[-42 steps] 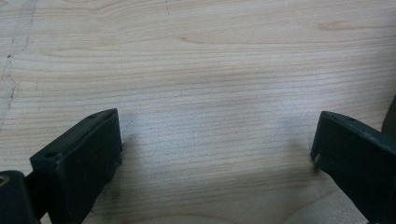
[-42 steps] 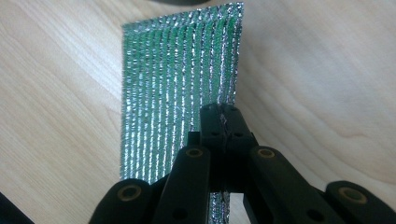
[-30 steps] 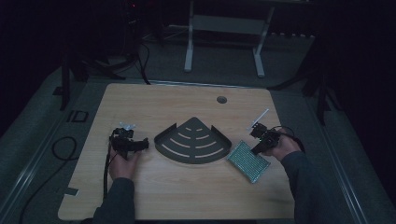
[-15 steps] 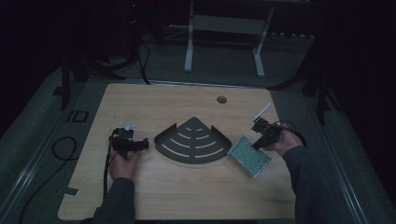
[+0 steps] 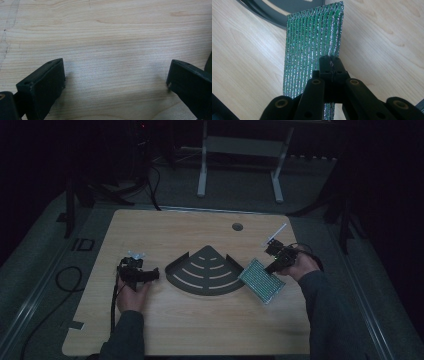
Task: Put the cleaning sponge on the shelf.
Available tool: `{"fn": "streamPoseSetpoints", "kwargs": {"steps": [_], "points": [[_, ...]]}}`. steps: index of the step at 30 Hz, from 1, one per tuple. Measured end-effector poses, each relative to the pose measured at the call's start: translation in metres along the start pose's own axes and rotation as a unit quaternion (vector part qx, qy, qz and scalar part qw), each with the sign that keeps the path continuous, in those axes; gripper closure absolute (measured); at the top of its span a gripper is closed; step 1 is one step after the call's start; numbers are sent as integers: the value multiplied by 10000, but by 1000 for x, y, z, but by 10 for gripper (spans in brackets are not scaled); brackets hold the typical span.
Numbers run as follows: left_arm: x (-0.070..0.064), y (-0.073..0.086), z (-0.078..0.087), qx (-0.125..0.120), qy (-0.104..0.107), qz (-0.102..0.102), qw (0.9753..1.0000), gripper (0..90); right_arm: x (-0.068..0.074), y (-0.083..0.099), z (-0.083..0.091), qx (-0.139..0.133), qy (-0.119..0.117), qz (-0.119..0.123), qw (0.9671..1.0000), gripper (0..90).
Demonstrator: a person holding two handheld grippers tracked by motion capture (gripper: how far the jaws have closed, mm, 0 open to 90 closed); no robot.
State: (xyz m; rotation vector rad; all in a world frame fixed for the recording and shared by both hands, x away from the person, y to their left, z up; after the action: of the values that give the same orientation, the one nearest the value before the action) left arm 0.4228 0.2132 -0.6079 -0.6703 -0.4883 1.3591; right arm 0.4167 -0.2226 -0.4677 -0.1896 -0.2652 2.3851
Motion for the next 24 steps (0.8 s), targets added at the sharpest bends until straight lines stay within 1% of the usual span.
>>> {"fn": "streamPoseSetpoints", "kwargs": {"steps": [6, 7, 15, 20, 24], "points": [[0, 0, 0, 0, 0, 0, 10000, 24, 1, -8, -1, -62, -26, 25, 10000, 896], [0, 0, 0, 0, 0, -2, 10000, 24, 1, -9, 0, -53, -30, -7, 10000, 896], [0, 0, 0, 0, -1, 0, 10000, 24, 1, -17, 0, -183, -69, -42, 9998, 896], [0, 0, 0, 0, -2, -1, 10000, 24, 1, -23, 1, -246, -39, -56, 9997, 896], [0, 0, 0, 1, -1, 0, 10000, 24, 0, -27, -1, -244, -11, -62, 9997, 896]]}}
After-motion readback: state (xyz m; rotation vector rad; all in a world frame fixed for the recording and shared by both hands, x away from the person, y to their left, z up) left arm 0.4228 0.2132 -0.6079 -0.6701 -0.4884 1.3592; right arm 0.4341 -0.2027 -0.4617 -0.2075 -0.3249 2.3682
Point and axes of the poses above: each handheld gripper's, and its own axes: z roughly backward along the jaws, y roughly out of its underside, x roughly to its left, the point moved 6 cm from there along -z, roughly forward along the jaws, and after that the axes turned 4 degrees about y, right-handed, at the moved point
